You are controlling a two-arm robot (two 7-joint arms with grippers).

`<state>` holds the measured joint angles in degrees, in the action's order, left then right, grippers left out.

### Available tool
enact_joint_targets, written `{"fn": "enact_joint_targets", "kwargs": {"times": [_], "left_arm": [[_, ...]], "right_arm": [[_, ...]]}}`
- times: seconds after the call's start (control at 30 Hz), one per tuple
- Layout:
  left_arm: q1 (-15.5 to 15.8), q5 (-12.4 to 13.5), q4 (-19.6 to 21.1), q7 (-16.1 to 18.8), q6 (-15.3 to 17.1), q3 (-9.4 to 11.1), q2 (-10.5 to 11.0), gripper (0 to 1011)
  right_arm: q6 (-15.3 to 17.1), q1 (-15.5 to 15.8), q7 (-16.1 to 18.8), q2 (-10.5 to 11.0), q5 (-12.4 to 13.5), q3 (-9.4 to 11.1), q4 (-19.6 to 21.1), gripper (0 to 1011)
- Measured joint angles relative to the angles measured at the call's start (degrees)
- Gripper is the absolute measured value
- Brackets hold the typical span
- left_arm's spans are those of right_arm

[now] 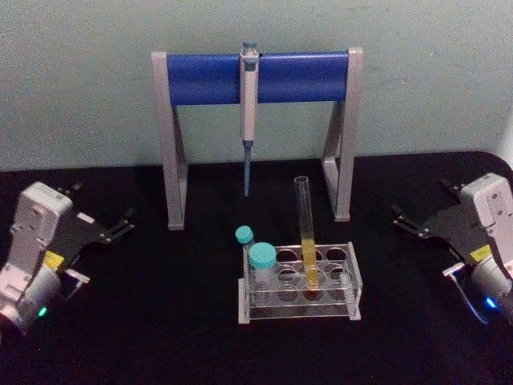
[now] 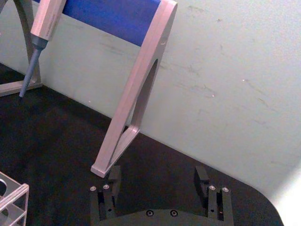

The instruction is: Pick up the test tube from the test tube rack, shake it, then place it back into the test tube rack.

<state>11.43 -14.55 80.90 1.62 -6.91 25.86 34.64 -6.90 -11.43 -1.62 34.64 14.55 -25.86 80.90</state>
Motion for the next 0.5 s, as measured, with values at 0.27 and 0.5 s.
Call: {"fn": "enact_joint_targets", "kwargs": {"times": [0.27, 0.5], "left_arm": [[0.0, 0.0, 0.0, 0.0, 0.0, 0.0, 0.0, 1010], [0.0, 0.0, 0.0, 0.0, 0.0, 0.0, 0.0, 1010]], "right_arm": [[0.0, 0.04, 0.02, -0.03, -0.02, 0.09, 0.02, 1000], [0.29, 1.15, 1.08, -0.11, -0.3, 1.27, 1.27, 1000]]}}
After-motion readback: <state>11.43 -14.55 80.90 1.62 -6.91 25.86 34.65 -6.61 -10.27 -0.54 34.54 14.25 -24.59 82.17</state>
